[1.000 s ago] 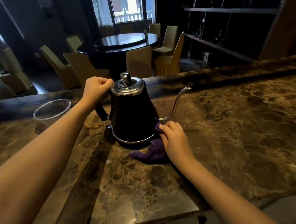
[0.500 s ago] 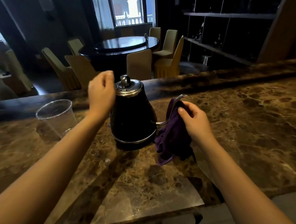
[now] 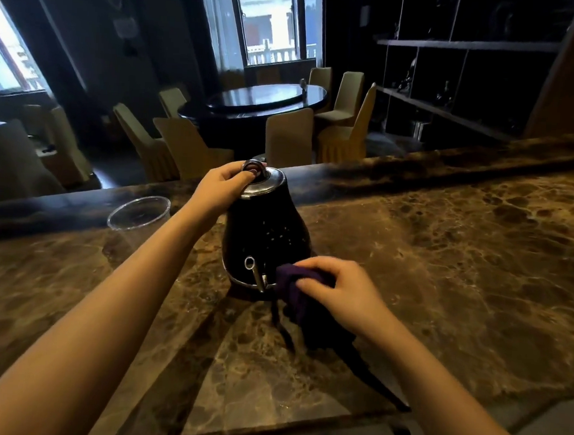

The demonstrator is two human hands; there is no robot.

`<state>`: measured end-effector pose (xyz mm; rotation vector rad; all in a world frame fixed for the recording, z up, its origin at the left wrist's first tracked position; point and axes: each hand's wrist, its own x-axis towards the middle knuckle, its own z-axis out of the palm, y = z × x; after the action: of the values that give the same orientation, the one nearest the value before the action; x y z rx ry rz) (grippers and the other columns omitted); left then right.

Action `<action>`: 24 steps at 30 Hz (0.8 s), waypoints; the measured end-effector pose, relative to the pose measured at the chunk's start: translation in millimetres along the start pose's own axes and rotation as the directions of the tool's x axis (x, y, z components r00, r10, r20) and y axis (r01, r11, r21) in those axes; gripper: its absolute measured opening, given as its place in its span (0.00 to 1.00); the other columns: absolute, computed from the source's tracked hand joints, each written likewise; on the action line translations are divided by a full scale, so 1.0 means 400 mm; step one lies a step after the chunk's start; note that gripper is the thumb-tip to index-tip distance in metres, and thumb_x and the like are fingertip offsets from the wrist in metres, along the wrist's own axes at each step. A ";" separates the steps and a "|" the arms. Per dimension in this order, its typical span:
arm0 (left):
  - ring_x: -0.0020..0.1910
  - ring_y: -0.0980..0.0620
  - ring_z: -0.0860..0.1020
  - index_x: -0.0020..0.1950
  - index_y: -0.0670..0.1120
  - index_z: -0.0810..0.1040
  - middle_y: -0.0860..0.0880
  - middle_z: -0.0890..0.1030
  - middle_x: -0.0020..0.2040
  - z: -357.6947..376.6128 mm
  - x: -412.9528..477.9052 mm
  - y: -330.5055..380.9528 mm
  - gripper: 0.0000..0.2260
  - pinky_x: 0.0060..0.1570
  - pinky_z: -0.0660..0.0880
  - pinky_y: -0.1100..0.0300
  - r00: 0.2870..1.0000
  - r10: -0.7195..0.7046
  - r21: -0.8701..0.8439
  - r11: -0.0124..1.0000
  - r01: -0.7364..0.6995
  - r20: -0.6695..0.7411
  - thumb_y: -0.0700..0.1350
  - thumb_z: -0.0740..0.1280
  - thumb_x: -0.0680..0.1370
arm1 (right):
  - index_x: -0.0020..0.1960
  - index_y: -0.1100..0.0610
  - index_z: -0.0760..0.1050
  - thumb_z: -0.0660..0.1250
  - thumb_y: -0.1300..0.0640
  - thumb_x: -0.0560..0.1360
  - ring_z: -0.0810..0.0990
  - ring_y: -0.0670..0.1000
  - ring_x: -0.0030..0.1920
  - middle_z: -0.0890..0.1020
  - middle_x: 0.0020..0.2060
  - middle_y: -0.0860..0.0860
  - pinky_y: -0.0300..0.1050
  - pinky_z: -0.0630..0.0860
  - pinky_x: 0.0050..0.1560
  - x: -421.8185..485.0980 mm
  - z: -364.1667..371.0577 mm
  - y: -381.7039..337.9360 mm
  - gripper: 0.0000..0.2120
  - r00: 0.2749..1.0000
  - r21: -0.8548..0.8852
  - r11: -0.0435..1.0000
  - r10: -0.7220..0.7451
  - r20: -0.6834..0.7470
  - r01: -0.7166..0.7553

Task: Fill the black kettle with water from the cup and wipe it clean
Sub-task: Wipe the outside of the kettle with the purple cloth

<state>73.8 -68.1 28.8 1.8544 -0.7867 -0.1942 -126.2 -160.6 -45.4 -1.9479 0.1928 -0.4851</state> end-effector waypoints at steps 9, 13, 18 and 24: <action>0.55 0.56 0.78 0.58 0.55 0.78 0.55 0.81 0.55 -0.035 0.023 0.007 0.13 0.54 0.74 0.63 0.959 0.025 -0.037 0.999 -0.015 0.283 0.43 0.60 0.78 | 0.59 0.52 0.70 0.66 0.52 0.73 0.71 0.50 0.57 0.74 0.56 0.49 0.41 0.68 0.54 -0.006 -0.102 0.043 0.16 0.962 -0.432 0.901 -0.083 -0.259 -0.038; 0.52 0.59 0.80 0.62 0.49 0.76 0.54 0.80 0.57 -0.047 0.036 0.013 0.15 0.47 0.75 0.69 0.934 0.015 -0.098 0.995 0.022 0.358 0.39 0.58 0.78 | 0.71 0.42 0.57 0.59 0.41 0.74 0.61 0.56 0.68 0.61 0.73 0.46 0.54 0.61 0.66 -0.043 -0.051 0.140 0.26 0.994 -0.789 0.614 0.101 0.051 -0.022; 0.57 0.56 0.78 0.59 0.53 0.78 0.54 0.80 0.58 -0.044 0.046 0.005 0.14 0.50 0.76 0.68 0.930 0.002 -0.077 0.997 0.028 0.369 0.42 0.59 0.79 | 0.65 0.49 0.68 0.63 0.57 0.74 0.70 0.55 0.56 0.75 0.57 0.52 0.48 0.71 0.56 -0.031 -0.024 0.114 0.19 0.993 -0.666 0.746 -0.073 -0.089 -0.004; 0.54 0.62 0.79 0.62 0.49 0.75 0.55 0.78 0.58 -0.044 0.048 0.009 0.14 0.50 0.74 0.69 0.912 0.042 -0.092 0.996 -0.004 0.408 0.40 0.57 0.79 | 0.61 0.54 0.73 0.66 0.61 0.72 0.70 0.53 0.54 0.77 0.55 0.55 0.44 0.70 0.52 0.059 0.013 -0.076 0.18 0.817 -0.584 0.713 -0.559 -0.140 0.388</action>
<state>95.3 -66.7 43.6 1.7395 -1.0676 -0.6099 -105.3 -151.7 -13.7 -2.4710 0.0017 -1.2001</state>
